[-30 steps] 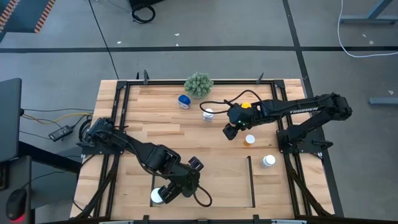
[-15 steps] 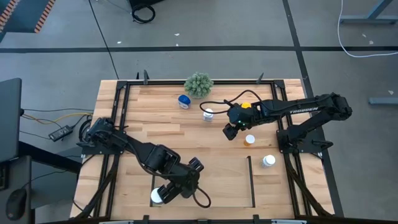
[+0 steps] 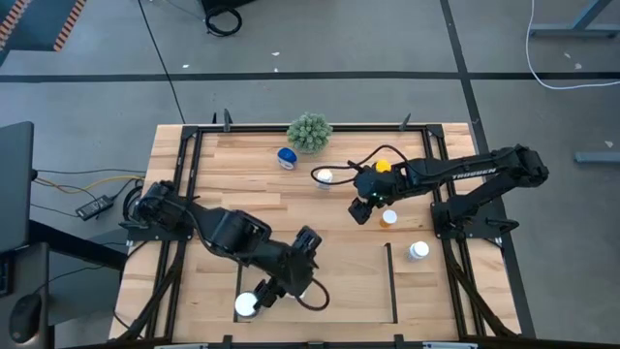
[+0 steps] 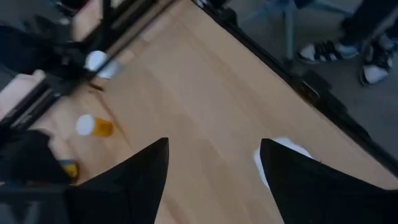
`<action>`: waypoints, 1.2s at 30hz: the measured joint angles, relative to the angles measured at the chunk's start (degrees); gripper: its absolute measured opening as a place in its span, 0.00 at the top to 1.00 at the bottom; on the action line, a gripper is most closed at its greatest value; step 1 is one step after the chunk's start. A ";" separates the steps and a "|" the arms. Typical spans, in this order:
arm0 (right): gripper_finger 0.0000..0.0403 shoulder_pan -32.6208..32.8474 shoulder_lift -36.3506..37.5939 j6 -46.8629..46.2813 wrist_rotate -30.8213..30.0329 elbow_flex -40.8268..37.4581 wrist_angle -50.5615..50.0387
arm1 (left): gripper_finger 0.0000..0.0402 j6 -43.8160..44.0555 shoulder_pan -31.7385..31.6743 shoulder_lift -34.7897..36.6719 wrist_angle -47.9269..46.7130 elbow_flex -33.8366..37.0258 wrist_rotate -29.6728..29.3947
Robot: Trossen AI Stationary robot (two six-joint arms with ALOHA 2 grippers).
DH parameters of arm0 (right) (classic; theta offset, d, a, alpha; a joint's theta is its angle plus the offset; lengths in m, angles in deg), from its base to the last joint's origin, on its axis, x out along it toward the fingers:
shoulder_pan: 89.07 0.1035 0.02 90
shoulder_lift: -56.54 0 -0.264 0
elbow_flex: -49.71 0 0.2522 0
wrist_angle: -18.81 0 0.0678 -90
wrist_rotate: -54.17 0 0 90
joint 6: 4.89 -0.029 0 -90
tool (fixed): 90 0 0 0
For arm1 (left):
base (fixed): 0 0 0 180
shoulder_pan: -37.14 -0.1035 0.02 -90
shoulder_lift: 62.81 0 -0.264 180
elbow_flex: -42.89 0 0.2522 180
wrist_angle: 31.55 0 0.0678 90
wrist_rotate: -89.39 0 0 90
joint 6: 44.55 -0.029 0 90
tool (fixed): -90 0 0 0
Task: Pick and place medicine bottles onto shelf by color
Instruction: Put the left white pill bottle on the shelf
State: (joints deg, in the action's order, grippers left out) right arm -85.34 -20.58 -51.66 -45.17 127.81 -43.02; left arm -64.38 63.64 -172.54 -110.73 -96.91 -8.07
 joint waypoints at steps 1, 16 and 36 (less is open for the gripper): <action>0.28 0.36 0.00 -0.03 0.00 0.00 0.00 | 0.36 0.72 -0.11 0.00 -0.07 -0.87 -0.25; 0.28 13.30 0.00 2.44 1.26 0.02 19.69 | 0.48 26.78 1.38 1.23 -6.39 -8.17 -14.21; 0.28 27.46 -0.17 -0.02 -12.35 0.02 23.84 | 0.68 50.67 6.17 3.99 -24.51 -5.33 -10.44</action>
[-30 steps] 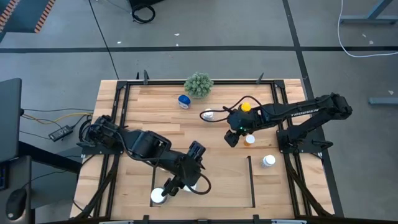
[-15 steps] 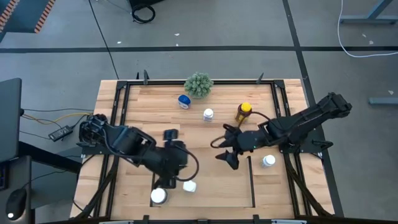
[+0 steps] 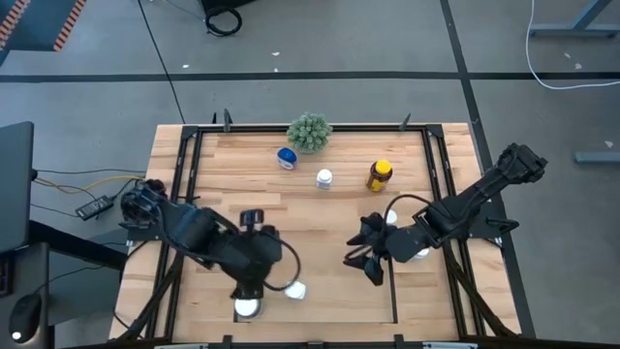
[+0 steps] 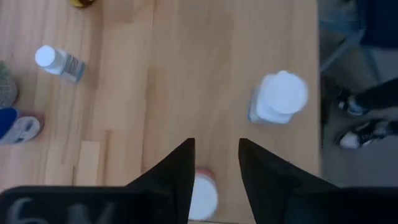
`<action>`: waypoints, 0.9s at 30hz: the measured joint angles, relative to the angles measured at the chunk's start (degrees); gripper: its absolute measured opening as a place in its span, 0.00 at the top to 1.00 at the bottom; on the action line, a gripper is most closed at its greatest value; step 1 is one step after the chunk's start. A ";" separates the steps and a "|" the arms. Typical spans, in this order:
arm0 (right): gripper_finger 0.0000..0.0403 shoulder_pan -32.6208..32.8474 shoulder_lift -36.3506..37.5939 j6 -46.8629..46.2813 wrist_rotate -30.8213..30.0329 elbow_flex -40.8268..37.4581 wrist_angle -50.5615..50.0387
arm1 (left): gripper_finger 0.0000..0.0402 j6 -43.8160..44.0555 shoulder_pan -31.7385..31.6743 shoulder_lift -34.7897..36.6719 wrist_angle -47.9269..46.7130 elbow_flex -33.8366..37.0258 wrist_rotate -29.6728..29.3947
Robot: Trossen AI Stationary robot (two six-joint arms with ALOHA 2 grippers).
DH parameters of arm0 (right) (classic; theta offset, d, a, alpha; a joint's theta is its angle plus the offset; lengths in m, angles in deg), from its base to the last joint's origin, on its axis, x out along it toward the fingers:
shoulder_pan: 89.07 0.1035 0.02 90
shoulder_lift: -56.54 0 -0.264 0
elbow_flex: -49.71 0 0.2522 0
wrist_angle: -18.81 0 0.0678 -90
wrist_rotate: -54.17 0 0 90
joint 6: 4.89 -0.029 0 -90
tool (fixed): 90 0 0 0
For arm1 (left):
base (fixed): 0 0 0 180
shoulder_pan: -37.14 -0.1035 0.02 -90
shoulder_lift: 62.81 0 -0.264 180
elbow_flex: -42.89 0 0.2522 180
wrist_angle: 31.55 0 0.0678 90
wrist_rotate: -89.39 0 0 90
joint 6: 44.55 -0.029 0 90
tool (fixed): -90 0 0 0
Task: Pick and place medicine bottles onto shelf by color
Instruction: Put the left white pill bottle on the shelf
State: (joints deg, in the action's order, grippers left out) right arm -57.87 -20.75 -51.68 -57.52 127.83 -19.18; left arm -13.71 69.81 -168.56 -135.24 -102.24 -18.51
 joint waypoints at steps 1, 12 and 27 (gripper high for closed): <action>0.28 0.23 0.00 -0.32 -0.59 0.00 -0.06 | 0.69 0.20 0.44 0.71 -0.08 0.16 0.27; 0.28 -0.45 0.00 1.88 -0.97 0.00 -0.11 | 0.84 4.67 6.90 3.42 -0.06 0.54 0.82; 0.28 -0.17 0.00 6.51 1.18 0.00 -0.11 | 0.99 16.60 16.31 7.65 -0.16 10.39 9.39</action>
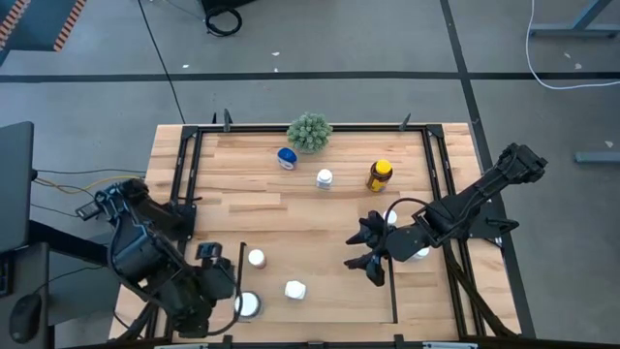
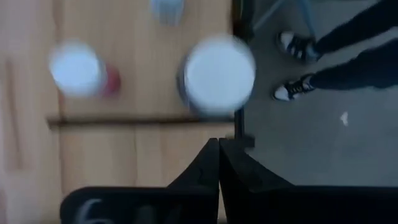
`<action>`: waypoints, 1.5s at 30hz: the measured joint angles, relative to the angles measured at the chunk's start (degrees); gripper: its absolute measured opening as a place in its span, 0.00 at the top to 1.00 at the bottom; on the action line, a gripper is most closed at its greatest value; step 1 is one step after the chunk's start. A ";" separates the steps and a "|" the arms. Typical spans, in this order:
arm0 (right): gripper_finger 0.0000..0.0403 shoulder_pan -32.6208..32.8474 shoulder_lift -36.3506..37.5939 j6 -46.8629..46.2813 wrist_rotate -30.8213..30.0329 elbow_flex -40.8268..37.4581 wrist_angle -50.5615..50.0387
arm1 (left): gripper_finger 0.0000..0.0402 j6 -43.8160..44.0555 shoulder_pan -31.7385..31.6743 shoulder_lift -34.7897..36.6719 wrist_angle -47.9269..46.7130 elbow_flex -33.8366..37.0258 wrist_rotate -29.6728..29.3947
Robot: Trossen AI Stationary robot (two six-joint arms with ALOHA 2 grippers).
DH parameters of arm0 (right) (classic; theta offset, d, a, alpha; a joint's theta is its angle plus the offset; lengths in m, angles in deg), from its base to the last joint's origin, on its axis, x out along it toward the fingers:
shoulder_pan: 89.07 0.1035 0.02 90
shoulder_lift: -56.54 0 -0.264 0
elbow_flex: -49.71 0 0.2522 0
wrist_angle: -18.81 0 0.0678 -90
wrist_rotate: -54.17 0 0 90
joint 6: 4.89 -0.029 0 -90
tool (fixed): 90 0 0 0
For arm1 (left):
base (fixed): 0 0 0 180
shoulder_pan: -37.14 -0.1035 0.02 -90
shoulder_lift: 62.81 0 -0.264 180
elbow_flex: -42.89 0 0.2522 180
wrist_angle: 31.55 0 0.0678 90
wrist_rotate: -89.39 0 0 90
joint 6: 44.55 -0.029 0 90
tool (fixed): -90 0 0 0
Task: Pick and place medicine bottles onto shelf by color
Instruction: Put the left white pill bottle on the shelf
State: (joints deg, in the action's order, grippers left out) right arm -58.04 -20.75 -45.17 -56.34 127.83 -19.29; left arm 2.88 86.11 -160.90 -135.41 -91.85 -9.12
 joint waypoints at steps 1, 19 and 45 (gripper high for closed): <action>0.28 0.00 0.00 -0.08 0.00 0.00 0.01 | 0.99 1.24 0.45 0.48 -0.02 1.88 0.74; 0.28 -0.15 0.00 -0.52 -0.38 0.00 0.27 | 0.99 -0.73 -3.36 0.99 8.83 13.81 6.45; 0.28 -0.11 0.00 -0.80 0.57 0.00 0.22 | 0.98 -1.57 -8.71 0.72 7.91 13.78 8.55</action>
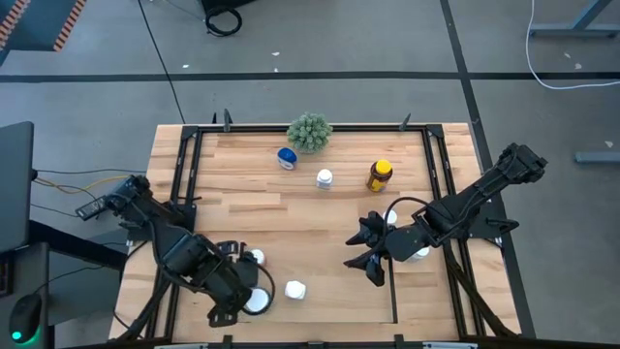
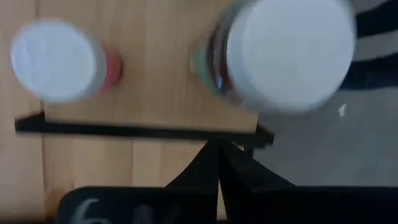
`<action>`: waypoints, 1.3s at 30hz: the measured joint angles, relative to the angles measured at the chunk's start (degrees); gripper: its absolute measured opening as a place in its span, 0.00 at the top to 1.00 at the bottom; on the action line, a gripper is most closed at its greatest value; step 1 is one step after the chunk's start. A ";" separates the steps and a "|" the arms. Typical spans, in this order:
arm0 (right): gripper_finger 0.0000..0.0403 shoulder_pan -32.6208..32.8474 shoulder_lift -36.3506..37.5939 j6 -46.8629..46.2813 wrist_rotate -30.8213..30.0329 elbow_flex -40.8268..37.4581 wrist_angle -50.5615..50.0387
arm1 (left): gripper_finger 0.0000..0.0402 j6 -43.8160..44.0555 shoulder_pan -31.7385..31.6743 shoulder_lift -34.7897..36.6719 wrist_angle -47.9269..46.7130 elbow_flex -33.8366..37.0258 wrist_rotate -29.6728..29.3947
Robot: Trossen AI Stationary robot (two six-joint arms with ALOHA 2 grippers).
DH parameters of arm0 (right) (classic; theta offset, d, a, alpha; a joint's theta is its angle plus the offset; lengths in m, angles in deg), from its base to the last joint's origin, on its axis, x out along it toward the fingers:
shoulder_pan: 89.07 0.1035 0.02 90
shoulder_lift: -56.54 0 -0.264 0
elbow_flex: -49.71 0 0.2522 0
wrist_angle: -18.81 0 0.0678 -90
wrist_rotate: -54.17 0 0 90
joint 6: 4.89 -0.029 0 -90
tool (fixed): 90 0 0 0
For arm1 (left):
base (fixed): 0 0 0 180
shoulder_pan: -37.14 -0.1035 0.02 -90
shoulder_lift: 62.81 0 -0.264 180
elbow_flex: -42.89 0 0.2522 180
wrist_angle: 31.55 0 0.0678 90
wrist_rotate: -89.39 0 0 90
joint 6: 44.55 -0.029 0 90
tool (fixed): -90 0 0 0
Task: Pick and place medicine bottles onto shelf by color
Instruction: Put the left white pill bottle on the shelf
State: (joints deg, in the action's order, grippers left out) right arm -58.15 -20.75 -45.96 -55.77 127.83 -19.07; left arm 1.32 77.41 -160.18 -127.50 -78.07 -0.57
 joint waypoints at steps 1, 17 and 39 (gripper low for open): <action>0.28 0.00 0.00 0.18 0.12 0.00 0.00 | 0.97 0.25 0.34 0.13 -1.10 0.00 0.35; 0.28 -0.53 -4.85 5.81 -1.76 0.00 10.55 | 0.88 5.93 0.03 3.26 -7.82 -5.14 -12.88; 0.28 -2.64 -16.73 18.22 -5.58 8.29 19.09 | 0.93 8.70 -6.12 6.03 -7.28 -5.09 -26.61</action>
State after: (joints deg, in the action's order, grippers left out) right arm -60.79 -37.49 -27.74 -61.35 136.12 0.02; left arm 10.01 71.29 -154.16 -134.78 -83.16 -27.17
